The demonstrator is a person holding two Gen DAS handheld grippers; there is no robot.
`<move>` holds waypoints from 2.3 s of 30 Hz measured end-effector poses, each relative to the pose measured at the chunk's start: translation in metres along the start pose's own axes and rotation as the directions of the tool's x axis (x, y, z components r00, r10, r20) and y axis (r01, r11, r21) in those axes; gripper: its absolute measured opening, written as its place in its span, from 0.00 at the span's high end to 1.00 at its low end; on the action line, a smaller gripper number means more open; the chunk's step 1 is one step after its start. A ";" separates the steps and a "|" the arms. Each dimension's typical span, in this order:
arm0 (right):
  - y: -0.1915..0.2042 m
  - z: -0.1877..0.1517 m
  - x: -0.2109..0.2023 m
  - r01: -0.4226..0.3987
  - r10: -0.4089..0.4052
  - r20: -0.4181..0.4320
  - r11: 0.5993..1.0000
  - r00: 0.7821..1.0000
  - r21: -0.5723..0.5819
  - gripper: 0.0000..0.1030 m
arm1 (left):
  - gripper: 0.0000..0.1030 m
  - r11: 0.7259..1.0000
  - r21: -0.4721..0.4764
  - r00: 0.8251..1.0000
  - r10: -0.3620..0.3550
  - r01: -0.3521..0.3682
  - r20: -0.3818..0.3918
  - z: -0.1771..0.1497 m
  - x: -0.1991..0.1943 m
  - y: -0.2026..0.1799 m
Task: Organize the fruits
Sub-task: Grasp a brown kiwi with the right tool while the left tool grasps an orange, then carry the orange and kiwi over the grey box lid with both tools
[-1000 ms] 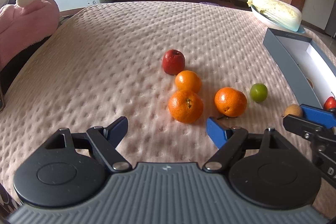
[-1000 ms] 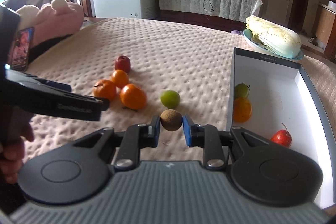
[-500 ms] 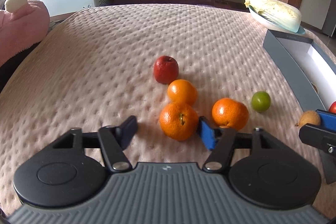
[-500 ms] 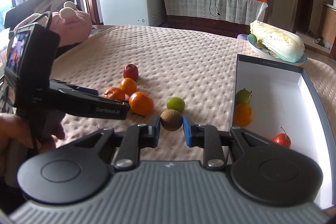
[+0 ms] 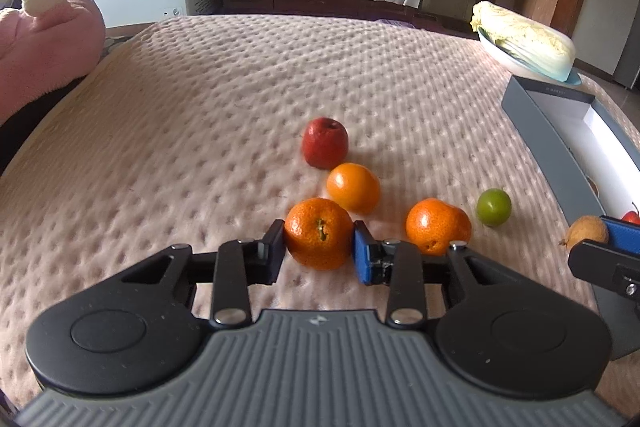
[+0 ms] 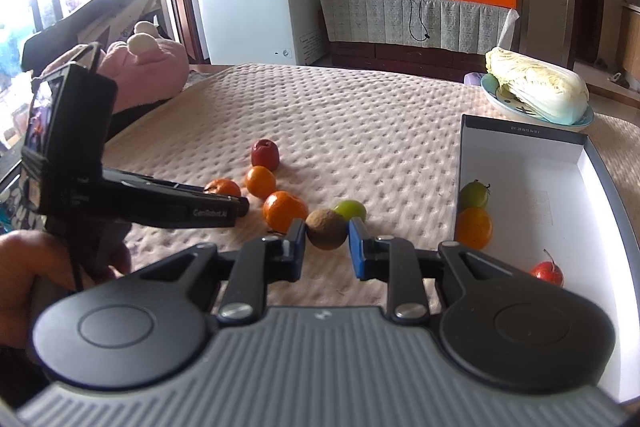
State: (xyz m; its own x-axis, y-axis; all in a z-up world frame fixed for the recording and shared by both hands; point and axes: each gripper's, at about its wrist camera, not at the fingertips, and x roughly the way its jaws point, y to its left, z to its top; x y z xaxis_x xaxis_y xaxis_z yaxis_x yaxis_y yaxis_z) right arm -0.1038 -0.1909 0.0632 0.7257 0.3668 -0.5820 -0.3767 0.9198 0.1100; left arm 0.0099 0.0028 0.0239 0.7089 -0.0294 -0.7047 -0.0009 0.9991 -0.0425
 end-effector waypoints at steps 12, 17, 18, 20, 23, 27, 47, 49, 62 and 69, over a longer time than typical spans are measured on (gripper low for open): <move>-0.001 0.003 -0.006 -0.008 0.008 0.027 1.000 1.000 0.010 0.74 | 0.61 1.000 -0.007 0.998 -0.016 0.016 0.061 0.009 -0.030 0.007; -0.004 0.003 -0.011 -0.006 0.005 0.041 1.000 0.999 0.017 0.74 | 0.61 0.999 0.016 0.996 -0.038 0.037 0.083 0.012 -0.039 -0.004; -0.005 0.003 -0.012 -0.004 0.004 0.043 1.000 0.999 0.017 0.74 | 0.61 0.999 0.023 0.995 -0.039 0.038 0.088 0.012 -0.041 -0.006; -0.006 0.004 -0.014 -0.001 0.001 0.047 1.000 0.999 0.018 0.74 | 0.61 0.998 0.036 0.994 -0.045 0.042 0.097 0.013 -0.044 -0.011; -0.010 0.004 -0.019 0.004 -0.005 0.058 1.000 0.998 0.021 0.74 | 0.61 0.997 0.046 0.993 -0.059 0.054 0.103 0.013 -0.046 -0.017; -0.015 0.003 -0.024 0.013 -0.014 0.064 1.000 0.998 0.025 0.74 | 0.61 0.996 0.056 0.992 -0.070 0.064 0.105 0.014 -0.047 -0.025; -0.069 -0.011 -0.062 0.113 -0.121 0.064 0.987 0.991 0.115 0.74 | 0.61 0.974 0.147 0.974 -0.193 0.175 0.117 0.014 -0.050 -0.105; -0.075 -0.015 -0.064 0.130 -0.137 0.055 0.984 0.989 0.120 0.74 | 0.61 0.968 0.161 0.970 -0.214 0.194 0.114 0.013 -0.051 -0.118; -0.095 -0.027 -0.078 0.172 -0.176 0.016 0.976 0.984 0.136 0.74 | 0.61 0.925 0.236 0.941 -0.327 0.299 0.087 0.001 -0.045 -0.194; -0.103 -0.033 -0.083 0.194 -0.196 -0.002 0.969 0.981 0.150 0.74 | 0.61 0.918 0.229 0.936 -0.346 0.323 0.068 -0.002 -0.033 -0.215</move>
State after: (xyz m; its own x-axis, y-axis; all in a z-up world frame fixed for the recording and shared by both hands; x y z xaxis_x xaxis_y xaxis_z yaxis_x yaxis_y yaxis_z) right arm -0.1442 -0.3212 0.0737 0.7843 0.1790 -0.5940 -0.1377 0.9838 0.1147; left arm -0.0150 -0.2108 0.0545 0.7114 -0.3711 -0.5968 0.3897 0.9150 -0.1045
